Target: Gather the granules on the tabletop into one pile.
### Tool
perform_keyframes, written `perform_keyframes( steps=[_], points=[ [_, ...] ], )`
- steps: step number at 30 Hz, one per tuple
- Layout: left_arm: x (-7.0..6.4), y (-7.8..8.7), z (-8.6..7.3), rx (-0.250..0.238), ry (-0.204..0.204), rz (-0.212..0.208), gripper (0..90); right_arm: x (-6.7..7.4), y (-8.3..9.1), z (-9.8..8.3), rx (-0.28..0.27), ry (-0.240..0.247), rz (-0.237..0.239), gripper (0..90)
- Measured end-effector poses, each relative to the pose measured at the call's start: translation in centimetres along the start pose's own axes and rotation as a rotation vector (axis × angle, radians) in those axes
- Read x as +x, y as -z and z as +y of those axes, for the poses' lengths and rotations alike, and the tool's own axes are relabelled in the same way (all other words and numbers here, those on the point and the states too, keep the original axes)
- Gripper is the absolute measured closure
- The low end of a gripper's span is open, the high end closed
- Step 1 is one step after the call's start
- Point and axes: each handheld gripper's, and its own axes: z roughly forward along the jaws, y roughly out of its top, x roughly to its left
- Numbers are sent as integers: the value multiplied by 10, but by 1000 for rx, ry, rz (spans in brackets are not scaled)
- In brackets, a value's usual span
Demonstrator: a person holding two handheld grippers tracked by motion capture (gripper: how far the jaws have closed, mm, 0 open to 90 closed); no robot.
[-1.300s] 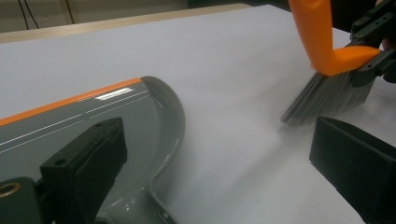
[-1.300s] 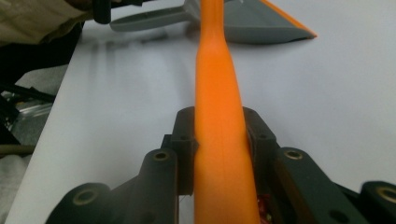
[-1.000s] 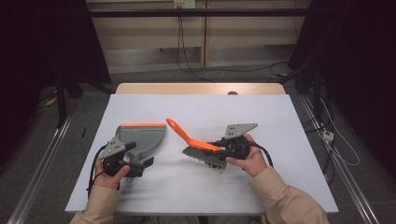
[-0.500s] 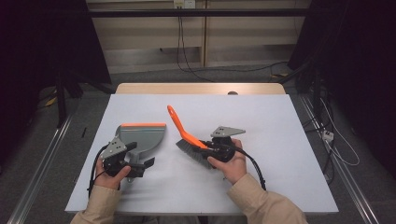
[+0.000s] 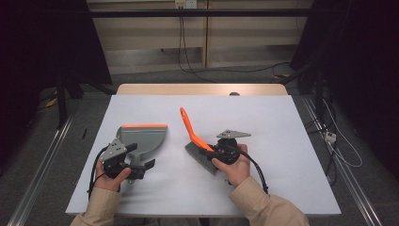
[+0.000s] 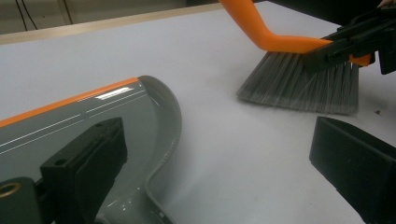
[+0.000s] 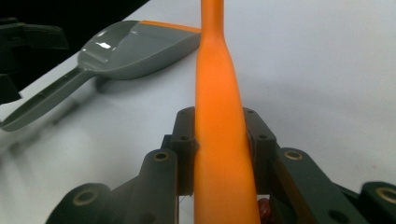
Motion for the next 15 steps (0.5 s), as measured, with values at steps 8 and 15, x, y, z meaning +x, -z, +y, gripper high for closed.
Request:
perform_keyframes(
  steps=[8, 15],
  points=[
    [0, -1, 0, 3, -2, -1, 40, -1, 20, 1, -42, -1, 66, 710],
    [-1, -1, 0, 4, -4, -2, 40, -1, 43, -16, -24, 55, 111, 710]
  ],
)
